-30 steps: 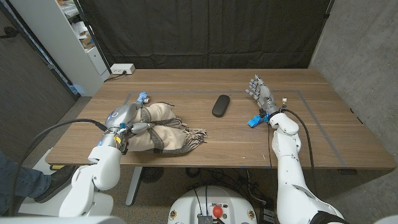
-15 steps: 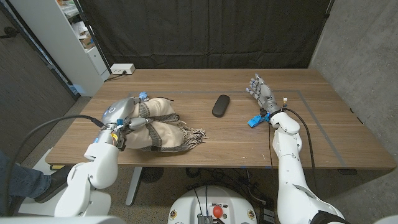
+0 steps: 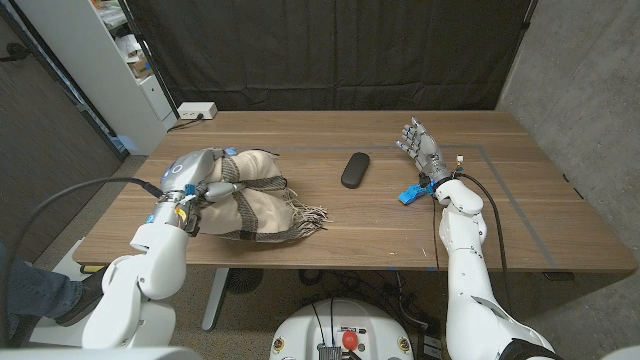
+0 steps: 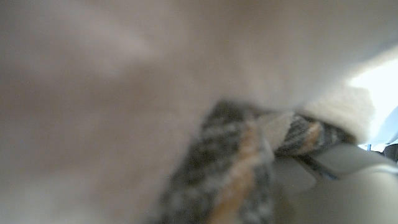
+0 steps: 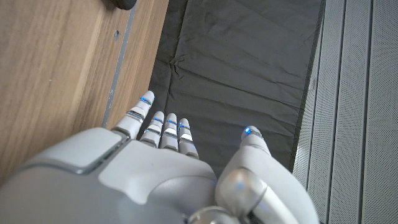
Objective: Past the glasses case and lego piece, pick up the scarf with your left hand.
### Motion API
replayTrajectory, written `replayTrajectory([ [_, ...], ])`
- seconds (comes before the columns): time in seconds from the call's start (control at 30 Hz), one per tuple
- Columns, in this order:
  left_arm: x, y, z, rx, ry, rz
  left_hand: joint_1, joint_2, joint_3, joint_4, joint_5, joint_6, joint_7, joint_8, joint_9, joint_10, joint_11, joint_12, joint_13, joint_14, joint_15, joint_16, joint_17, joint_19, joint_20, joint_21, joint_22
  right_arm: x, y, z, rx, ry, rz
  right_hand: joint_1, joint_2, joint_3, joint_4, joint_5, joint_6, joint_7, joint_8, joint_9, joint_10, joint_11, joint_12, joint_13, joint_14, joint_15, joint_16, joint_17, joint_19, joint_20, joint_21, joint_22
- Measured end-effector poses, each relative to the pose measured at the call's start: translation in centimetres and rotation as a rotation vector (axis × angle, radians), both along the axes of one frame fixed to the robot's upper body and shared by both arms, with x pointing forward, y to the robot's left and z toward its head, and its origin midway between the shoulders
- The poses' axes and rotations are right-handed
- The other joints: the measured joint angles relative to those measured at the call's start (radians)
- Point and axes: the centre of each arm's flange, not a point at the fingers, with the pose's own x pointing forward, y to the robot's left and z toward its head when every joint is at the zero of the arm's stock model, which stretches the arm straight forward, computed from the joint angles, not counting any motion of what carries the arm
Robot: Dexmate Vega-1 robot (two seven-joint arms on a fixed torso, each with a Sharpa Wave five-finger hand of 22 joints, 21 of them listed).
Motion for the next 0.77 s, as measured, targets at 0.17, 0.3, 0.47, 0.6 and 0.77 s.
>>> replayTrajectory([
  [0.17, -0.4, 0.1, 0.9, 0.006, -0.013, 0.004, -0.001, 0.001, 0.000, 0.000, 0.000, 0.000, 0.000, 0.000, 0.000, 0.000, 0.000, 0.000, 0.000, -0.004, -0.003, 0.001, -0.004, -0.008, 0.000, 0.003, 0.000, 0.0, 0.0, -0.1, 0.002, 0.003, 0.003, 0.000, 0.000, 0.000, 0.000, 0.000, 0.000, 0.000, 0.000, 0.000, 0.000, 0.000, 0.000, 0.000, 0.000, 0.000, 0.000, 0.000, 0.000, 0.000, 0.000, 0.000],
  [0.3, -0.7, 0.2, 1.4, 0.011, -0.020, 0.009, -0.003, 0.003, 0.000, 0.000, 0.000, 0.000, 0.000, 0.000, 0.000, 0.000, 0.000, 0.001, 0.000, -0.004, -0.003, 0.007, -0.005, -0.008, 0.000, 0.007, 0.000, 0.0, 0.0, -0.1, 0.002, 0.003, 0.004, 0.000, 0.000, 0.000, 0.000, 0.000, 0.000, 0.000, 0.000, 0.000, 0.000, 0.000, 0.000, 0.000, 0.000, 0.000, 0.000, 0.000, 0.000, 0.000, 0.000, 0.000],
  [0.47, -1.0, 0.3, 2.0, 0.015, -0.031, 0.016, -0.006, 0.006, 0.000, 0.000, 0.000, -0.004, -0.004, 0.000, 0.000, -0.004, -0.004, 0.006, -0.001, -0.005, -0.002, 0.007, -0.013, -0.008, 0.000, 0.007, 0.000, 0.0, 0.2, -0.1, 0.001, 0.005, 0.008, 0.000, 0.000, 0.000, 0.000, 0.000, 0.000, 0.000, 0.000, 0.000, 0.000, 0.000, 0.000, 0.000, 0.000, 0.000, 0.000, 0.000, 0.000, 0.000, 0.000, 0.000],
  [0.6, -1.1, 0.3, 2.2, 0.020, -0.035, 0.017, -0.006, 0.006, 0.000, 0.000, 0.000, -0.004, -0.004, -0.001, 0.000, -0.004, -0.004, 0.006, -0.001, -0.005, -0.002, 0.014, -0.012, -0.008, 0.000, 0.007, 0.000, 0.0, 0.4, -0.3, 0.002, 0.008, 0.010, 0.000, 0.000, 0.000, 0.000, 0.000, 0.000, 0.000, 0.000, 0.000, 0.000, 0.000, 0.000, 0.000, 0.000, 0.000, 0.000, 0.000, 0.000, 0.000, 0.000, 0.000],
  [0.77, -1.2, 0.6, 2.4, 0.022, -0.037, 0.018, -0.006, 0.006, 0.000, 0.000, -0.003, -0.004, -0.004, -0.001, 0.001, -0.006, -0.001, 0.010, -0.001, -0.012, -0.001, 0.015, -0.011, -0.011, 0.003, 0.010, 0.000, -0.1, 0.5, -0.5, 0.000, 0.010, 0.010, 0.000, 0.000, 0.000, 0.000, 0.000, 0.000, 0.000, 0.000, 0.000, 0.000, 0.000, 0.000, 0.000, 0.000, 0.000, 0.000, 0.000, 0.000, 0.000, 0.000, 0.000],
])
